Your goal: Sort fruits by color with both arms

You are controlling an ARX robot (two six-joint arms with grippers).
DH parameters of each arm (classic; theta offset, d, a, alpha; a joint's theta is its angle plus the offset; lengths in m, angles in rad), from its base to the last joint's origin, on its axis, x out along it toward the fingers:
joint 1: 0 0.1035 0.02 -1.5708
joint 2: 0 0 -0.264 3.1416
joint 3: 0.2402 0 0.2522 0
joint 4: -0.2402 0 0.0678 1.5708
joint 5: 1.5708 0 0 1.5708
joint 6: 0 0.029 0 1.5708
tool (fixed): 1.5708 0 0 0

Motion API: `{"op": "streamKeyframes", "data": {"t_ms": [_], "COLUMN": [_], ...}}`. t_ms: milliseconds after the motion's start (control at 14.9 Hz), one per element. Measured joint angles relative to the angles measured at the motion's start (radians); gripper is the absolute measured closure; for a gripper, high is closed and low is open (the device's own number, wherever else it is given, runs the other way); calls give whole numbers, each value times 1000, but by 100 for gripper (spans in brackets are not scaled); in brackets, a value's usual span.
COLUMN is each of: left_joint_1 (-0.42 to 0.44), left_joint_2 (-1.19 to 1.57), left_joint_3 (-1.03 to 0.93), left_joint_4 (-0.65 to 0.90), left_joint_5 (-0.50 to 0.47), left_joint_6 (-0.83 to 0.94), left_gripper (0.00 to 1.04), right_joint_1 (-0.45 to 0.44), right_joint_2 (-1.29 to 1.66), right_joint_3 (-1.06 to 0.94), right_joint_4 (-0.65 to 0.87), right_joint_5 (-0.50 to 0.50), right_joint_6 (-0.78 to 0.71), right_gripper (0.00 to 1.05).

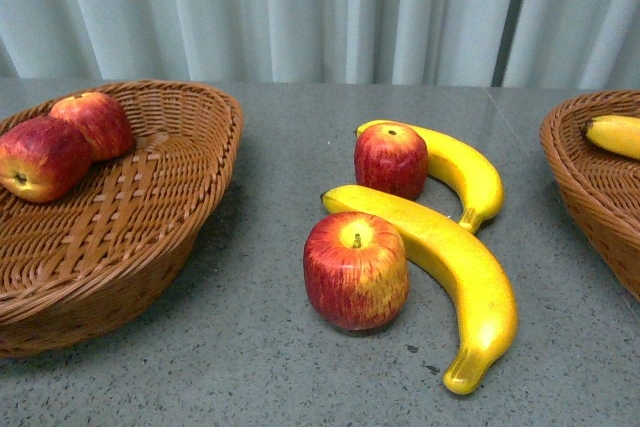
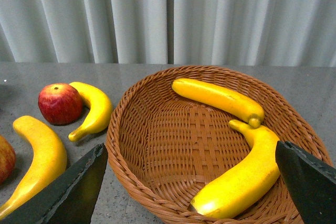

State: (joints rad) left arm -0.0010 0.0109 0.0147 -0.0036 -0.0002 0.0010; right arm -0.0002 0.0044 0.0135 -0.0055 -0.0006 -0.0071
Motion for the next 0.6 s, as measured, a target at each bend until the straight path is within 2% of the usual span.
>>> {"op": "streamKeyframes", "data": {"t_ms": [604], "left_joint_1": [0], "left_joint_2": [0], "left_joint_3": [0], "left_joint_4": [0], "left_joint_5": [0], "left_joint_6": [0], "left_gripper": [7], "right_joint_1": [0], "right_joint_2": [0], "right_joint_3": [0], "right_joint_4": [0], "right_joint_5": [0], "right_joint_6": [0], "right_gripper": [7]}}
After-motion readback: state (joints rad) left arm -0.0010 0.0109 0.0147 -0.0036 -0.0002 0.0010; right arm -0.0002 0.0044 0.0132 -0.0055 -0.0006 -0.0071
